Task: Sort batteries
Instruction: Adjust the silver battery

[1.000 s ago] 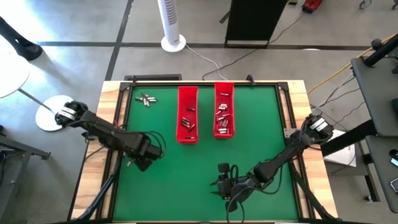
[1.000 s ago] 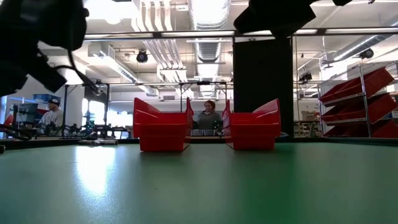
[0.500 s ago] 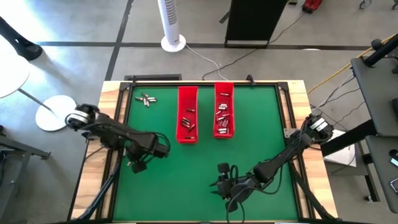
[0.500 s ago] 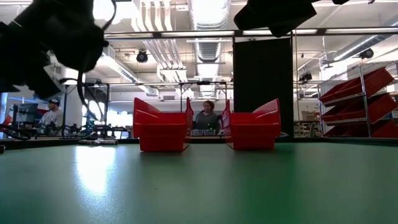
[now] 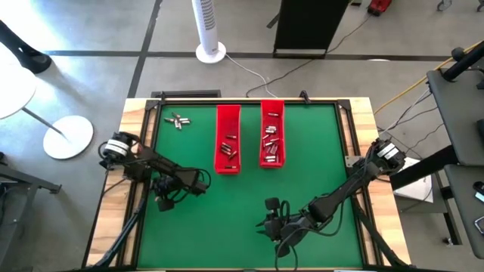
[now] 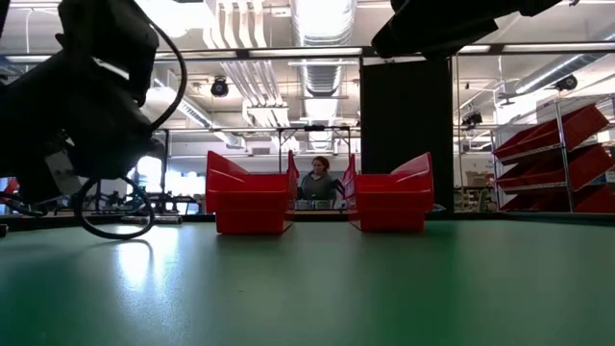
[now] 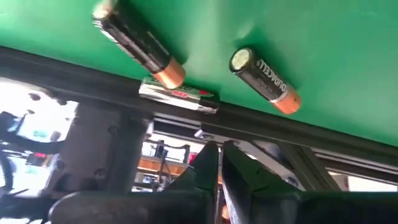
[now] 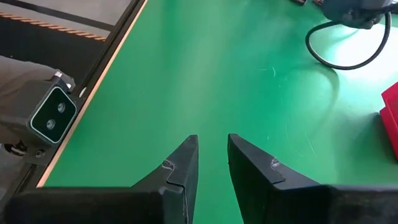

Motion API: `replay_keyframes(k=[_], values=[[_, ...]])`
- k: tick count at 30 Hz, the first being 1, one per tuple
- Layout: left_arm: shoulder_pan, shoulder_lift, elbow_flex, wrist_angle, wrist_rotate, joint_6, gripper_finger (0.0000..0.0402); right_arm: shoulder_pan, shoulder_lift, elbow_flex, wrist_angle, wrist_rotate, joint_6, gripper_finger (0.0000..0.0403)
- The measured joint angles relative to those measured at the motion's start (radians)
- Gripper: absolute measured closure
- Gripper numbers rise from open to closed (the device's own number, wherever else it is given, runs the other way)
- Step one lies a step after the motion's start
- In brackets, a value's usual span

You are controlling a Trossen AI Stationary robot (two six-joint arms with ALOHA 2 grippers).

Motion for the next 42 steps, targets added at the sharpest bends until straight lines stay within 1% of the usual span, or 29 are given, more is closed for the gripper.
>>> replay_keyframes(k=[3, 9, 13, 18, 24, 28, 32, 35, 40, 42], values=[[0.000, -0.001, -0.032, 0.028, 0.028, -0.015, 0.0401, 0.000, 0.000, 0.000, 0.000, 0.000, 0.000, 0.0331], [0.000, -0.002, -0.074, 0.056, 0.015, -0.074, 0.0401, 0.000, 0.000, 0.000, -0.001, 0.000, 0.000, 0.0335], [0.000, -0.002, -0.082, 0.123, -0.027, -0.124, 0.0401, 0.000, 0.000, 0.000, -0.001, 0.000, 0.001, 0.0328], [0.001, -0.002, -0.110, 0.130, -0.050, -0.215, 0.0402, 0.000, 0.000, 0.000, 0.000, 0.000, 0.026, 0.0320], [0.001, -0.002, -0.094, 0.137, -0.049, -0.294, 0.0402, 0.000, 0.000, 0.000, -0.001, 0.000, 0.027, 0.0317], [0.001, 0.003, -0.096, 0.135, -0.050, -0.307, 0.0402, 0.000, 0.000, 0.000, -0.001, 0.000, 0.027, 0.0325], [0.001, 0.028, -0.096, 0.151, -0.076, -0.363, 0.0402, 0.000, 0.000, 0.000, -0.002, -0.004, 0.026, 0.0335], [0.001, 0.051, -0.094, 0.155, -0.084, -0.369, 0.0402, 0.000, 0.000, 0.000, -0.009, -0.004, 0.027, 0.0340], [-0.007, 0.040, -0.054, 0.127, -0.064, -0.286, 0.0401, 0.000, 0.000, -0.001, -0.020, -0.004, 0.027, 0.0339], [-0.008, 0.029, -0.023, 0.084, -0.081, -0.253, 0.0401, 0.000, 0.000, -0.001, -0.020, -0.004, 0.027, 0.0335]])
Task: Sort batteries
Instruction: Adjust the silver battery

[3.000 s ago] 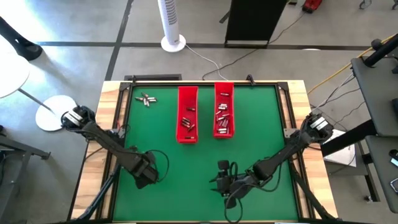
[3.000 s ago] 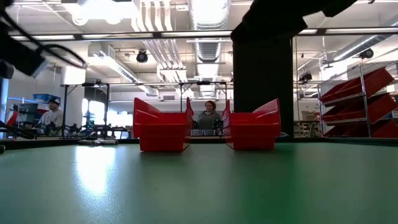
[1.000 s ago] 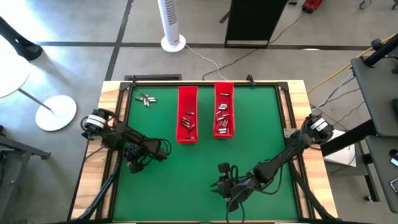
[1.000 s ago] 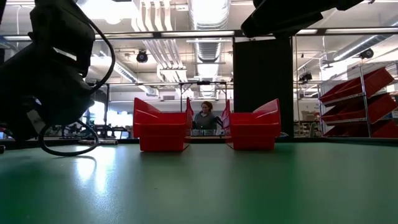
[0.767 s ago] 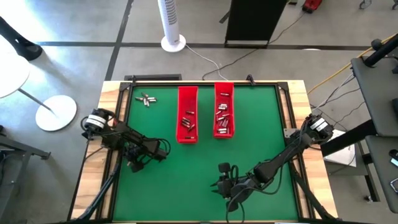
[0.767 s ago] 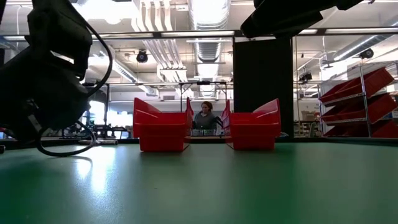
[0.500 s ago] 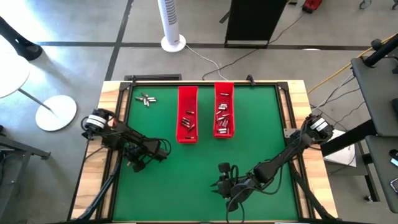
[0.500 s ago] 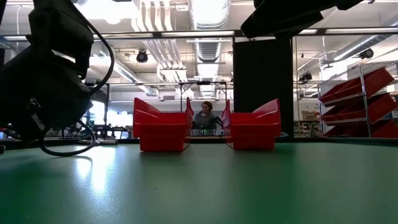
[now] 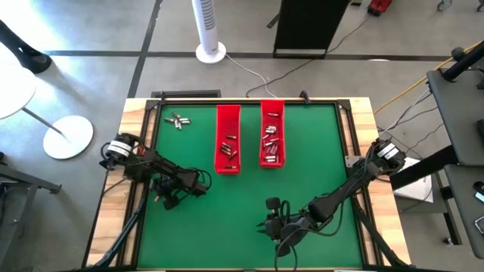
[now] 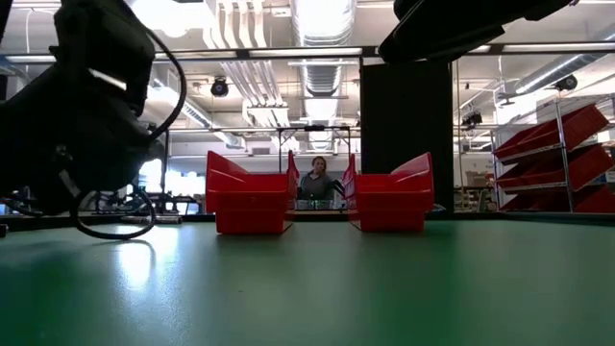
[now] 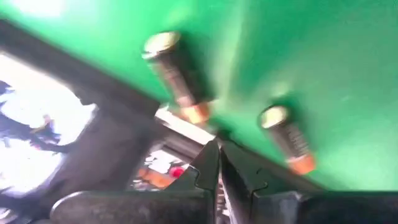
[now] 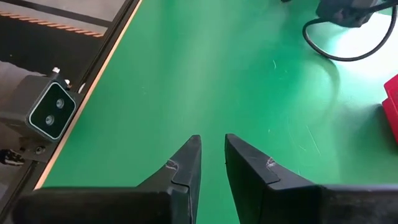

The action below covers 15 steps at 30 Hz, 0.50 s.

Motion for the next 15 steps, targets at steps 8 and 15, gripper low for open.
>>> replay_keyframes(k=[8, 15], values=[[0.036, 0.008, -0.020, -0.152, 0.026, 0.102, 0.0401, 0.000, 0.000, 0.000, -0.001, 0.000, 0.000, 0.0321], [0.037, 0.006, -0.013, -0.034, 0.006, 0.107, 0.0401, 0.000, 0.000, 0.000, -0.010, 0.000, 0.000, 0.0322]])
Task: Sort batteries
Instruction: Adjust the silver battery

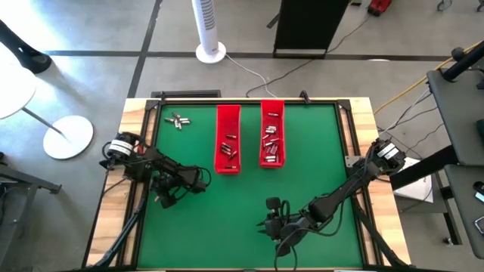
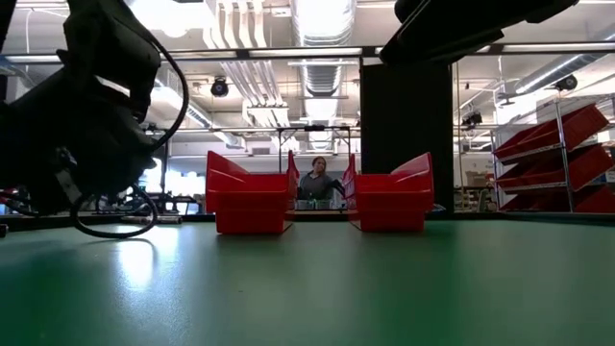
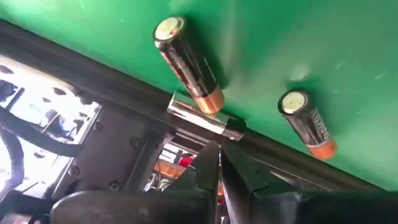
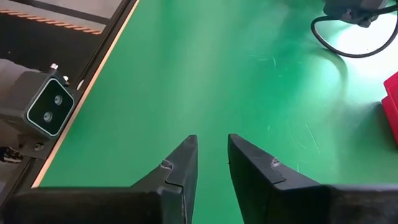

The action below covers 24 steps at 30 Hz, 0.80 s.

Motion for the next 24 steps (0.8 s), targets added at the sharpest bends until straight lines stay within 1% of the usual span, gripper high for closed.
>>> replay_keyframes(k=[10, 13, 18, 24], values=[[0.001, 0.023, -0.027, 0.020, 0.009, 0.116, 0.0401, 0.000, 0.000, 0.000, -0.017, 0.000, 0.017, 0.0344], [0.001, 0.023, -0.039, 0.047, 0.009, 0.130, 0.0401, 0.000, 0.000, 0.000, -0.021, 0.000, 0.018, 0.0342], [0.002, 0.022, -0.071, 0.074, 0.016, 0.197, 0.0401, 0.001, 0.000, 0.000, -0.023, 0.000, 0.029, 0.0333], [-0.004, 0.023, -0.045, 0.066, 0.016, 0.230, 0.0401, 0.002, 0.000, 0.000, -0.024, 0.000, 0.029, 0.0323]])
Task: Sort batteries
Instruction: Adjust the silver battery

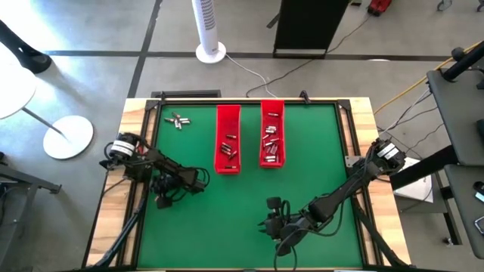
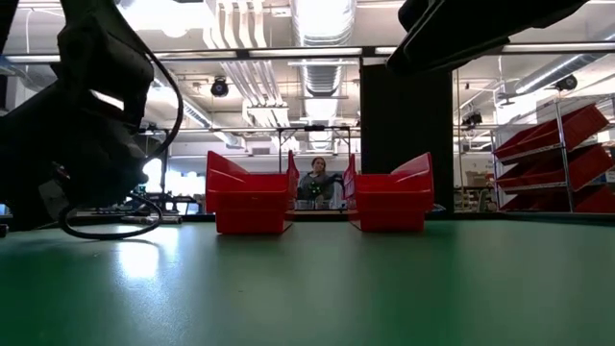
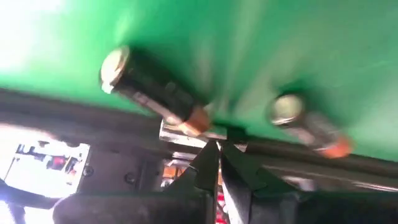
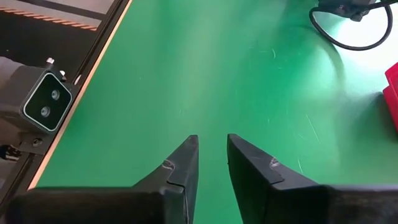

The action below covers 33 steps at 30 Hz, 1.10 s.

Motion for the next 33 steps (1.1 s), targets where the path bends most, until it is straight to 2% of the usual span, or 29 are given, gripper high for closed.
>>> replay_keyframes(k=[7, 10, 14, 20, 33], values=[[-0.026, -0.037, 0.120, 0.024, -0.004, 0.026, 0.0401, 0.000, 0.000, 0.000, -0.008, 0.000, -0.001, 0.0326], [-0.027, -0.052, 0.134, 0.012, -0.004, 0.023, 0.0401, 0.000, 0.000, 0.000, -0.015, 0.000, -0.002, 0.0334], [-0.027, -0.057, 0.112, -0.033, -0.006, 0.020, 0.0401, 0.000, 0.000, 0.000, -0.018, 0.000, -0.002, 0.0342], [-0.023, -0.058, 0.017, -0.052, -0.008, -0.030, 0.0402, 0.000, 0.000, 0.000, -0.019, 0.000, -0.002, 0.0346], [-0.016, -0.045, -0.014, -0.006, -0.027, -0.030, 0.0401, 0.000, 0.000, 0.000, -0.018, 0.000, -0.002, 0.0346]])
